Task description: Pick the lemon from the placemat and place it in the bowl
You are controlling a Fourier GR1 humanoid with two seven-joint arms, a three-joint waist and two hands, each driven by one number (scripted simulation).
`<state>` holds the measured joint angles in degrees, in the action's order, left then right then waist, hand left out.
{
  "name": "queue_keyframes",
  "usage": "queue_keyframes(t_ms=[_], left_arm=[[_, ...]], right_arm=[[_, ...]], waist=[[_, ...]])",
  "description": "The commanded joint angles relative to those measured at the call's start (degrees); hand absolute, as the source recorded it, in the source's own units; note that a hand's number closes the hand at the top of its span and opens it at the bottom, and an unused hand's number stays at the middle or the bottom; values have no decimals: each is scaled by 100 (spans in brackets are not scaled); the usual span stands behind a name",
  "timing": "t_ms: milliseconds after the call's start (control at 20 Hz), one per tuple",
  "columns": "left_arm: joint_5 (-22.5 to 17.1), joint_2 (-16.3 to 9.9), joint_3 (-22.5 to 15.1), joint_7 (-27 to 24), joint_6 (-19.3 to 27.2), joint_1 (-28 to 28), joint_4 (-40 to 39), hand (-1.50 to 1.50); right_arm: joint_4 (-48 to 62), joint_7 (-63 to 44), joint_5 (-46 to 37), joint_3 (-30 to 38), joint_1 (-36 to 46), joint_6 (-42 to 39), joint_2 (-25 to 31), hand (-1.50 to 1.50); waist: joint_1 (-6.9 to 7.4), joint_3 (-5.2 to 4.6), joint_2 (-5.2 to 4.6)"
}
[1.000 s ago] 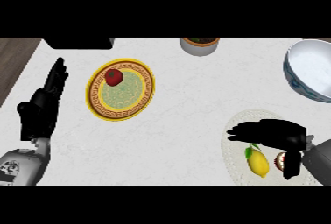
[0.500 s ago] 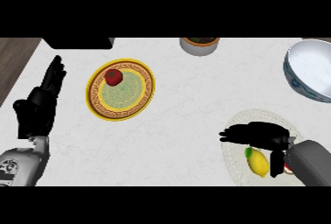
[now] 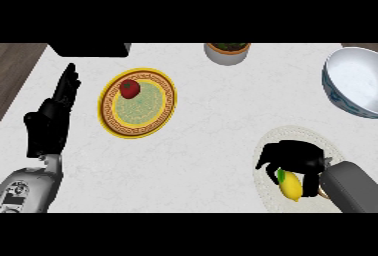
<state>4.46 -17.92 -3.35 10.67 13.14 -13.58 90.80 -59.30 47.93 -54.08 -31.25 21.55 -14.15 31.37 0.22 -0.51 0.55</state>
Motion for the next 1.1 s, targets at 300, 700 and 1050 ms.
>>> queue_keyframes(t_ms=[300, 700, 1050], left_arm=[[-146, -112, 322, -123, -306, 50, -76, 0], [16, 94, 99, -171, -164, 134, -39, 0], [15, 4, 172, -133, -242, 84, -88, 0]], right_arm=[[301, -1550, 392, 812, 208, -612, -1004, 150], [441, -5442, 702, 2320, 850, 536, -2778, 150], [-667, -7083, 1274, 2337, 1480, 2403, -3122, 150]], waist=[[11, 44, -55], [-1, 34, -18], [64, 49, -11]])
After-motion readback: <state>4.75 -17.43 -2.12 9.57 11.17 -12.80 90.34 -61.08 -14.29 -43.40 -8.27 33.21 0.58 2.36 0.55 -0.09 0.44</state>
